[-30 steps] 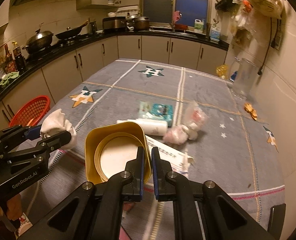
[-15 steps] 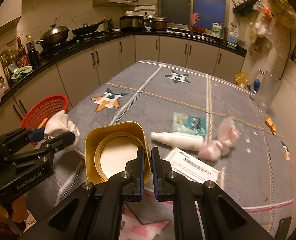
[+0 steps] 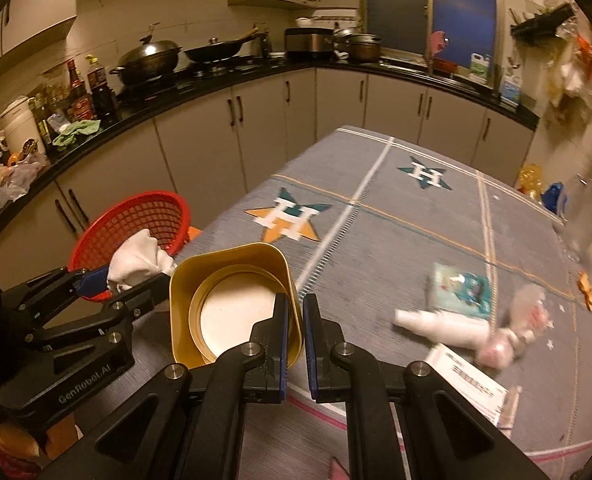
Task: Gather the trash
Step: 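Carry the white cloth and gold tin over the red wastebasket, then open the left tool to drop the cloth while the right drops the tin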
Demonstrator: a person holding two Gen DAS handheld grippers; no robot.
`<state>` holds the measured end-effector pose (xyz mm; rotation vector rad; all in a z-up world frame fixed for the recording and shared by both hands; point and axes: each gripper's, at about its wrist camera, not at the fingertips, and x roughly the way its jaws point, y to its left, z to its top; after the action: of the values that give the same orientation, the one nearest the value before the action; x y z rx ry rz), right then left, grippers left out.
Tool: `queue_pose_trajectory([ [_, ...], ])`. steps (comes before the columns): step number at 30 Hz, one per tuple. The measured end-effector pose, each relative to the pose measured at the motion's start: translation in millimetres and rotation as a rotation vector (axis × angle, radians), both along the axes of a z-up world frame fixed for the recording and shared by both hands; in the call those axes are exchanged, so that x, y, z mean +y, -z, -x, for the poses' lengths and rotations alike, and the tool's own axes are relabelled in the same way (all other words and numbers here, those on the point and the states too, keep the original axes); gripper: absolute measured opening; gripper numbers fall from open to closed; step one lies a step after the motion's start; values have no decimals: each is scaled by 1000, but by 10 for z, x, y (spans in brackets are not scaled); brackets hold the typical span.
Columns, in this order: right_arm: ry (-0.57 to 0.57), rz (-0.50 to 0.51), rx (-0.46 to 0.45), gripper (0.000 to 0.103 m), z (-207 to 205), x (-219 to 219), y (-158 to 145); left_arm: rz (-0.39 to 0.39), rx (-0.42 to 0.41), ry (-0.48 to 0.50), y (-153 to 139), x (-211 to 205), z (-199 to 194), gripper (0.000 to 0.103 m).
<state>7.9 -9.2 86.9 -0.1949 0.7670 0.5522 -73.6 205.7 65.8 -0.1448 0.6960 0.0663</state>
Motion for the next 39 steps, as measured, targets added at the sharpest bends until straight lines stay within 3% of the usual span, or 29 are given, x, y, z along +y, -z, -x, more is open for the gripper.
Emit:
queue_pose_trajectory([
  [15, -139, -27, 55, 8, -258, 891, -10, -10, -7, -215, 40, 947, 99, 40],
  [24, -186, -19, 116, 8, -446, 1469, 174, -20, 25, -267, 249, 1231, 32, 41],
  [39, -173, 1, 171, 8, -665, 1821, 393, 6, 53, -284, 424, 1455, -56, 41],
])
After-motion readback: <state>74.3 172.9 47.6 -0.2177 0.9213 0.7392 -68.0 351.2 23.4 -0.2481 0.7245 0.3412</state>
